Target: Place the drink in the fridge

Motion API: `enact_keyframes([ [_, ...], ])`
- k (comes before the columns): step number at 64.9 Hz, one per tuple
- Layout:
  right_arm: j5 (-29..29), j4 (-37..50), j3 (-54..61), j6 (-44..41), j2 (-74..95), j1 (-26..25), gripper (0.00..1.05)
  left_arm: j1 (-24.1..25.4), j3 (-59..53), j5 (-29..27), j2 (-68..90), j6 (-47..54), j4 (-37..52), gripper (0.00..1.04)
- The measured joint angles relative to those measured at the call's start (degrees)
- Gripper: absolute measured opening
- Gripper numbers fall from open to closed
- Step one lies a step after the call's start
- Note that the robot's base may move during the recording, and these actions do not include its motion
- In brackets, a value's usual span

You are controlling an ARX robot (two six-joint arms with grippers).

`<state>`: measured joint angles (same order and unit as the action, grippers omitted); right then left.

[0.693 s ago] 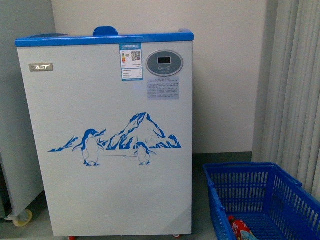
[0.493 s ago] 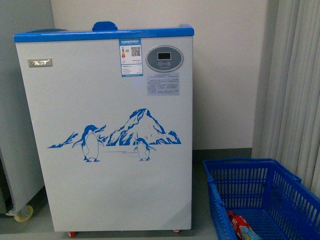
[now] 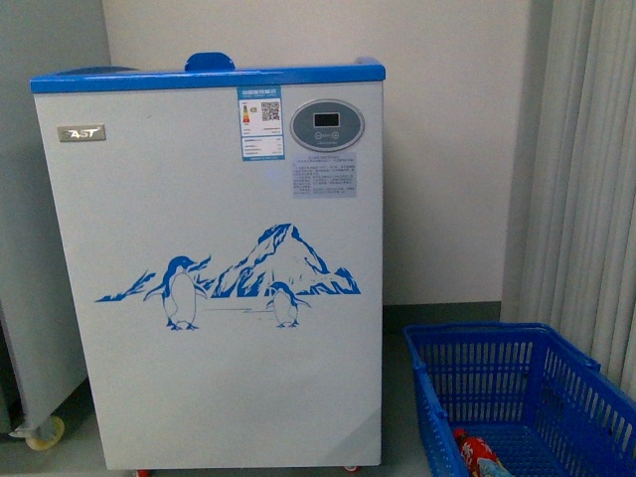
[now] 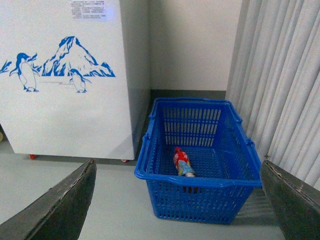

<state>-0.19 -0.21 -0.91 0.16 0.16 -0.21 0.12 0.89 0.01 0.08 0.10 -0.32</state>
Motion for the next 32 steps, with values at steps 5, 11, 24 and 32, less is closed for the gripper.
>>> enact_keyframes([
  [5,0.0,0.0,0.0,0.0,0.0,0.0,0.98,0.0,0.0,0.0,0.0,0.0,0.0,0.97],
  [11,0.0,0.0,0.0,0.0,0.0,0.0,0.98,0.0,0.0,0.0,0.0,0.0,0.0,0.97],
  [24,0.0,0.0,0.0,0.0,0.0,0.0,0.98,0.0,0.0,0.0,0.0,0.0,0.0,0.97],
  [32,0.0,0.0,0.0,0.0,0.0,0.0,0.98,0.0,0.0,0.0,0.0,0.0,0.0,0.97],
])
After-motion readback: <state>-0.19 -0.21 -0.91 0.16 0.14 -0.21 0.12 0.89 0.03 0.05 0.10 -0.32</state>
